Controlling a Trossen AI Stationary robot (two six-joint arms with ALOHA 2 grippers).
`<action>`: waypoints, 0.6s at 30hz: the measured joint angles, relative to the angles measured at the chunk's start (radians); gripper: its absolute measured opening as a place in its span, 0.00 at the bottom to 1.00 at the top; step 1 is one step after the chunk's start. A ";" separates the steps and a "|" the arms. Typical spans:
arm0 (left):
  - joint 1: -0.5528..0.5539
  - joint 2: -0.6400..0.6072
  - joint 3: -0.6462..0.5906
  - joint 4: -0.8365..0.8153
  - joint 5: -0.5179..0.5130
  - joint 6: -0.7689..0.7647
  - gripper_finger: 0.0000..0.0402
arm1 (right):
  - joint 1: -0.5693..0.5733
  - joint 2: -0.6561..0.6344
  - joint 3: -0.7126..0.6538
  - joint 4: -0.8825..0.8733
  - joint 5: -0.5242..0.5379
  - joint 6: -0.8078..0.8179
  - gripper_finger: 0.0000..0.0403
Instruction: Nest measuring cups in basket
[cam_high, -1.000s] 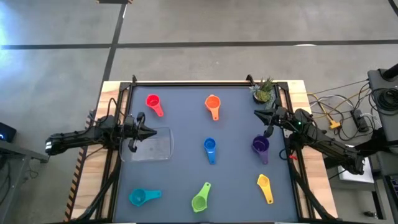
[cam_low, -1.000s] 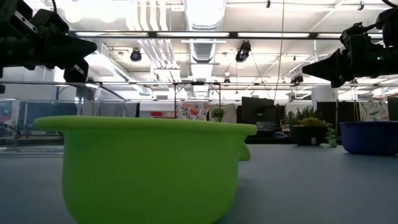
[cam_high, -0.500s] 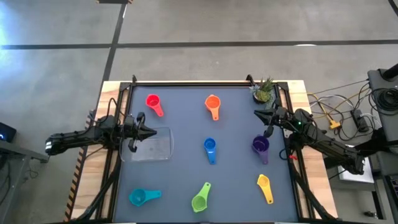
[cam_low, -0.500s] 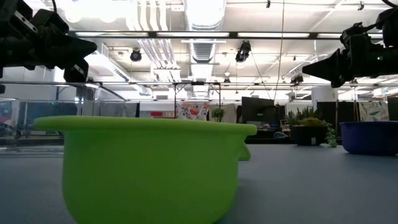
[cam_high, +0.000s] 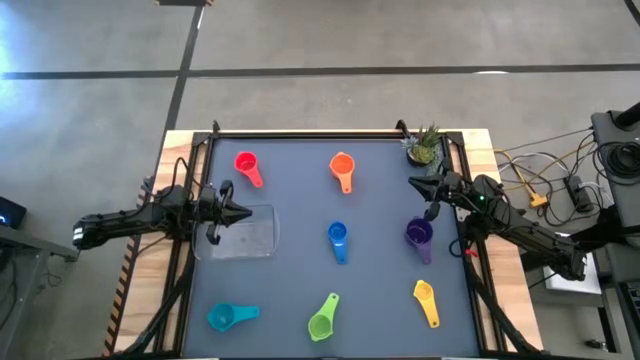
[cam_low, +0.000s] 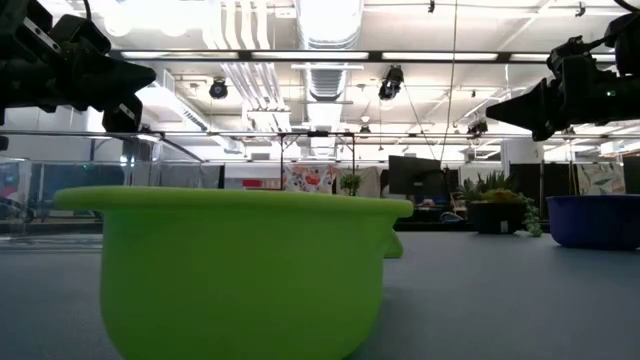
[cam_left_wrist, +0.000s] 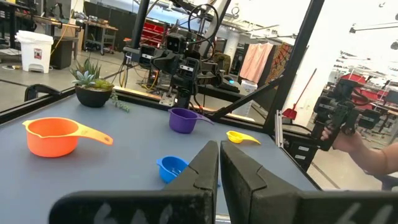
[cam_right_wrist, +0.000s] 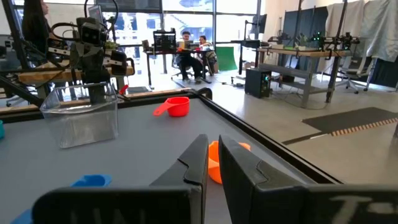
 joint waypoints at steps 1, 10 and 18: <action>0.000 0.000 0.000 0.000 0.000 0.000 0.00 | 0.000 0.000 0.000 0.000 0.000 0.019 0.07; 0.000 0.000 0.000 0.000 0.000 0.000 0.00 | 0.000 0.000 0.000 0.211 0.045 0.279 0.07; 0.000 0.000 0.000 0.000 0.000 0.000 0.00 | 0.000 0.133 0.064 0.218 0.035 0.320 0.07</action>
